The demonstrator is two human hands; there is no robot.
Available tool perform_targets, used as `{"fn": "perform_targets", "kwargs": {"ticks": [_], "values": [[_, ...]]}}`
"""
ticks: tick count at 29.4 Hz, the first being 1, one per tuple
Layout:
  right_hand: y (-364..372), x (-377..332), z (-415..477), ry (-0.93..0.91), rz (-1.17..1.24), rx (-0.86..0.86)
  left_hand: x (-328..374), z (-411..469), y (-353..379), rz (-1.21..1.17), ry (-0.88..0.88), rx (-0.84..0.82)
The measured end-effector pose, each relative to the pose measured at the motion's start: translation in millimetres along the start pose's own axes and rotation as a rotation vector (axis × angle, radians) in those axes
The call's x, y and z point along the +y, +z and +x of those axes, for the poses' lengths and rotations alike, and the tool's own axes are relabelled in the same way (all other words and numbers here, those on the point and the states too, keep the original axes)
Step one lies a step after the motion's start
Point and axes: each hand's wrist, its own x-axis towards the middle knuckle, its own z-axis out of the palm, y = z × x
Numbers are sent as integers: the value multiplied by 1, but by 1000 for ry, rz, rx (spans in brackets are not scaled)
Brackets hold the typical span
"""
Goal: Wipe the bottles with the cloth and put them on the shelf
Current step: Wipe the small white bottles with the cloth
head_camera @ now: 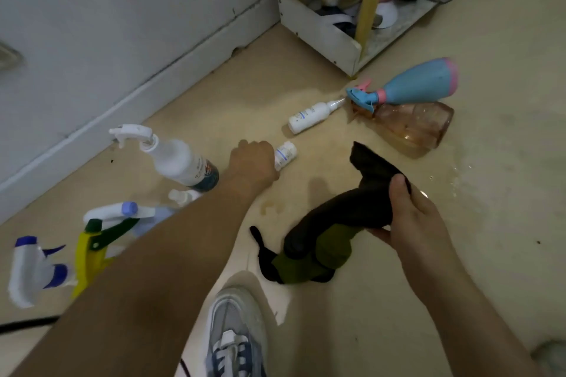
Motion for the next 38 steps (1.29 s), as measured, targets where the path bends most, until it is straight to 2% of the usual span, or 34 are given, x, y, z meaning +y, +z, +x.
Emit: {"fn": "perform_targets", "kwargs": {"ticks": [2,4,6,8,12,16,19,24,28,29,31,33,35,38], "values": [[1,-4,-3,141,211,-24,1,-9,4,-203,-105,-86],[3,-7,-8,191,276,-44,3,-22,3,-678,-319,-209],[7,-12,-14,174,234,-67,9,-42,-8,-1127,-448,-299],[11,-21,-22,122,142,-103,21,-69,-31,-1296,-414,-331],[26,-53,-58,-46,35,-268,47,-128,-104,-1304,-106,-251],[25,-94,-95,-186,124,-241,55,-180,-176,-1124,38,-105],[7,-127,-123,-226,149,-254,57,-223,-225,-933,171,-59],[-51,-191,-168,-284,65,-482,47,-295,-300,-850,403,-67],[-107,-243,-214,-335,-42,-752,40,-317,-341,-1171,410,186],[-119,-252,-225,-349,-45,-818,42,-320,-348,-1280,429,150],[-136,-261,-241,-378,20,-932,49,-327,-357,-1460,508,-37],[-147,-256,-247,-401,129,-975,58,-339,-356,-1548,540,-195],[-156,-247,-246,-403,189,-944,63,-346,-351,-1618,539,-223],[-158,-234,-240,-422,82,-840,61,-345,-341,-1681,547,-149]]}}
